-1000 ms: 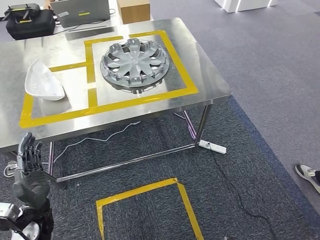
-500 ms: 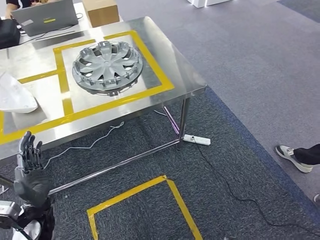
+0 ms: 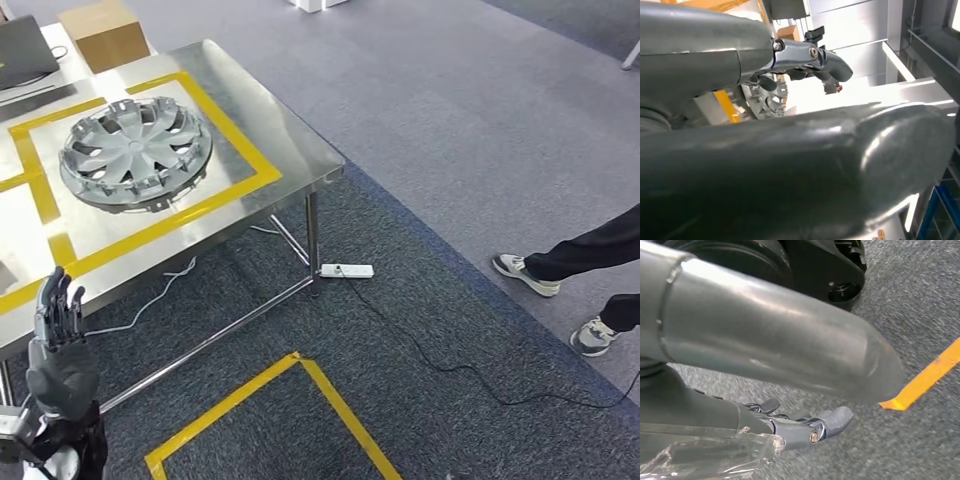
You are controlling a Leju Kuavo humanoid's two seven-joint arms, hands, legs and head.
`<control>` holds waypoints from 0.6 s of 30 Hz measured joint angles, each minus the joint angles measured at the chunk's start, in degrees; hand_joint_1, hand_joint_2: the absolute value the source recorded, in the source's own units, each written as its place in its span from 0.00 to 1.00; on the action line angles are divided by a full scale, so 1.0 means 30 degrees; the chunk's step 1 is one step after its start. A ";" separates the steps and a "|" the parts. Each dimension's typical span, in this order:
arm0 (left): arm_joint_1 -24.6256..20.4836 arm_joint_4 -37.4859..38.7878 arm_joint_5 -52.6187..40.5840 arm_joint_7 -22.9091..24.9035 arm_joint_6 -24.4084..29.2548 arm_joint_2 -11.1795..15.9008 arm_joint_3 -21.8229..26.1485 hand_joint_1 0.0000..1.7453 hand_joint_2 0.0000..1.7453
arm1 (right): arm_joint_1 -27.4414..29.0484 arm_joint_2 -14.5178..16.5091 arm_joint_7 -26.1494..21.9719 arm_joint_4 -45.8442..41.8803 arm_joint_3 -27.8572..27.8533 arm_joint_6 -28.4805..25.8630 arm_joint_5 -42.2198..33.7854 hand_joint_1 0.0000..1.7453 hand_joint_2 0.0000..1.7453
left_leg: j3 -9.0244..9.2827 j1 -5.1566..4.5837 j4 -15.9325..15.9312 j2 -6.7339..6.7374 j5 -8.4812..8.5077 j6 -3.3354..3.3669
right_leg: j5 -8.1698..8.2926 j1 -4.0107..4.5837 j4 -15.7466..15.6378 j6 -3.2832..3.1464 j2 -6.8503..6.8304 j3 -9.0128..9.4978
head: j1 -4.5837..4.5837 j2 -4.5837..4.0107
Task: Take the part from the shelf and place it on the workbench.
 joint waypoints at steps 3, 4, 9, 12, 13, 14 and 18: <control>-0.0091 -0.0011 0.0022 0.0000 -0.0002 -0.0020 0.0015 0.00 0.00 | 0.0118 0.0000 -0.0036 0.0000 -0.0003 0.0007 -0.0007 0.00 0.00 | 0.0068 0.0033 -0.0133 0.0653 0.0096 0.0390 | -0.0447 0.0062 0.0889 0.0300 -0.0846 -0.0582 | 0.0131 0.0000; -0.0093 -0.0013 0.0029 0.0000 -0.0002 -0.0031 0.0020 0.00 0.00 | 0.0101 0.0000 -0.0058 0.0000 -0.0003 0.0009 -0.0011 0.00 0.00 | 0.0088 0.0028 -0.0158 0.0905 0.0093 0.0476 | -0.0979 0.0108 0.1912 0.0352 -0.1495 -0.1043 | 0.0200 0.0000; -0.0051 -0.0011 0.0047 0.0000 0.0026 -0.0035 0.0040 0.00 0.00 | 0.0023 0.0015 -0.0179 0.0000 -0.0005 0.0015 -0.0029 0.00 0.00 | 0.0145 -0.0113 -0.0150 0.2165 -0.0004 0.0594 | -0.2003 0.0104 0.5035 0.0403 -0.2596 -0.2445 | 0.0288 0.0000; -0.0058 -0.0016 0.0058 0.0000 0.0033 -0.0033 0.0049 0.00 0.00 | -0.0018 0.0015 -0.0186 0.0000 -0.0004 0.0016 -0.0031 0.00 0.00 | 0.0310 -0.0226 -0.0127 0.2733 -0.0139 0.0420 | -0.0497 0.0230 0.1154 0.0171 -0.3571 -0.0255 | 0.0282 0.0000; -0.0062 -0.0018 0.0060 0.0000 0.0033 -0.0031 0.0053 0.00 0.00 | -0.0059 0.0015 -0.0186 0.0000 -0.0002 0.0018 -0.0029 0.00 0.00 | 0.0350 -0.0282 -0.0111 0.2899 -0.0183 0.0336 | -0.0327 0.0288 0.0413 0.0058 -0.3822 0.0166 | 0.0271 0.0000; -0.0062 -0.0018 0.0062 0.0000 0.0033 -0.0031 0.0056 0.00 0.00 | -0.0091 0.0015 -0.0188 0.0000 0.0000 0.0020 -0.0027 0.00 0.00 | 0.0378 -0.0331 -0.0105 0.3069 -0.0209 0.0249 | -0.0324 0.0348 0.0129 -0.0056 -0.3906 0.0307 | 0.0261 0.0000; -0.0117 -0.0033 0.0058 0.0000 0.0027 -0.0035 0.0060 0.00 0.00 | -0.0048 0.0020 -0.0193 0.0000 -0.0007 0.0027 -0.0033 0.00 0.00 | 0.0256 -0.0249 0.0402 0.2776 -0.0735 -0.0146 | -0.0130 0.0267 0.0021 -0.0516 -0.3010 0.0229 | 0.0210 0.0000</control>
